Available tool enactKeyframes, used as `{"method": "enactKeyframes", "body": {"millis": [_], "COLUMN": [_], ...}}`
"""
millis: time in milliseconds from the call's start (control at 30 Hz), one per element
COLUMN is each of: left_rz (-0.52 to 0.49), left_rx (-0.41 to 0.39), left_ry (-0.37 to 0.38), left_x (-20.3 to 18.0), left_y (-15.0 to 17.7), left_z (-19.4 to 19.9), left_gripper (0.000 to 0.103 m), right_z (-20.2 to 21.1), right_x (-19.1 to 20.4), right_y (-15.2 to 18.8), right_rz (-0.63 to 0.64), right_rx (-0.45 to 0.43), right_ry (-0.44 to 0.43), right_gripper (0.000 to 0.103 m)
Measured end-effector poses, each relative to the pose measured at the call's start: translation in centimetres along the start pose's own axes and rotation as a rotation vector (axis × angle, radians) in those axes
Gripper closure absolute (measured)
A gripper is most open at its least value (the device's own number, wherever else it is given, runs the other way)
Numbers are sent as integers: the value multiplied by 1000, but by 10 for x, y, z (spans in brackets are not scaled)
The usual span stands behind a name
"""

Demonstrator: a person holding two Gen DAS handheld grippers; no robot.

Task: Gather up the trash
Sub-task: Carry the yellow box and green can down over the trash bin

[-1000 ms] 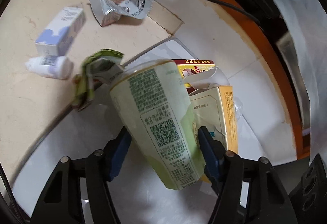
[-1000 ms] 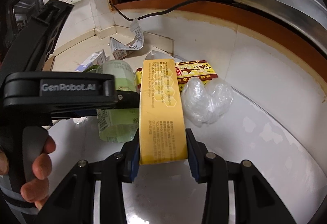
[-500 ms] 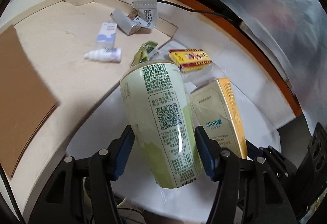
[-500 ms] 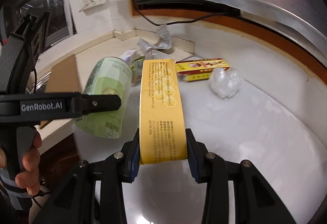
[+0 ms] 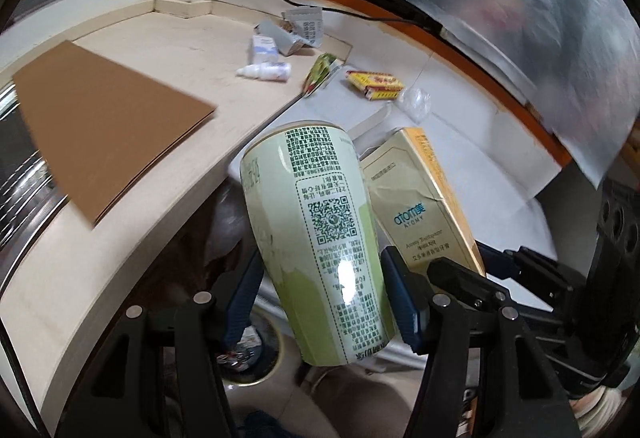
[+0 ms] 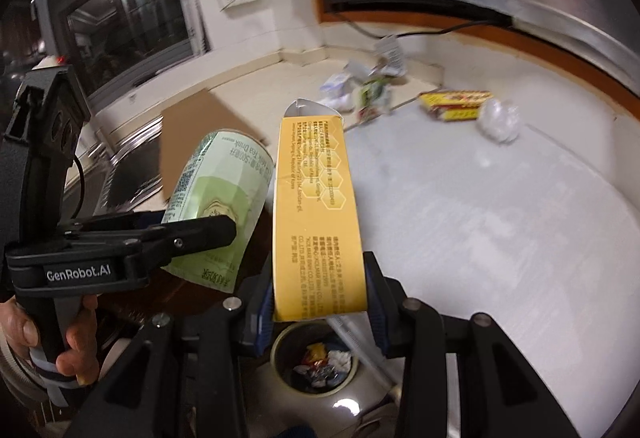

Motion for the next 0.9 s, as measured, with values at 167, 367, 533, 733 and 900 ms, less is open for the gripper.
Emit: {"method": "enactKeyframes", "body": {"millis": [167, 367, 533, 733, 900], "left_rz": [-15, 36, 56, 117, 156], "left_rx": [53, 183, 253, 377, 465], "left_ry": [-40, -46, -42, -60, -74], "left_x": [18, 55, 85, 132, 165], "left_y": [44, 94, 120, 152, 177], "left_z": [3, -27, -61, -119, -160], "left_gripper": [45, 45, 44, 44, 44], "right_z": [-12, -58, -112, -185, -234], "right_x": [28, 48, 50, 45, 51], "right_y": [33, 77, 115, 156, 184], "right_rz": [58, 96, 99, 58, 72], "right_rx": [65, 199, 328, 490, 591], "right_ry": [-22, -24, -17, -21, -12], "right_gripper": [64, 64, 64, 64, 64]}}
Point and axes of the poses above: each gripper's, at about its wrist camera, not at the fingertips, and z roughly against the way its jaws point, x to its left, y to its underside, the point moved 5 cm from there along -z, roughly the way its jaws point, and after that the axes turned 11 degrees about y, right-handed, at the moved point
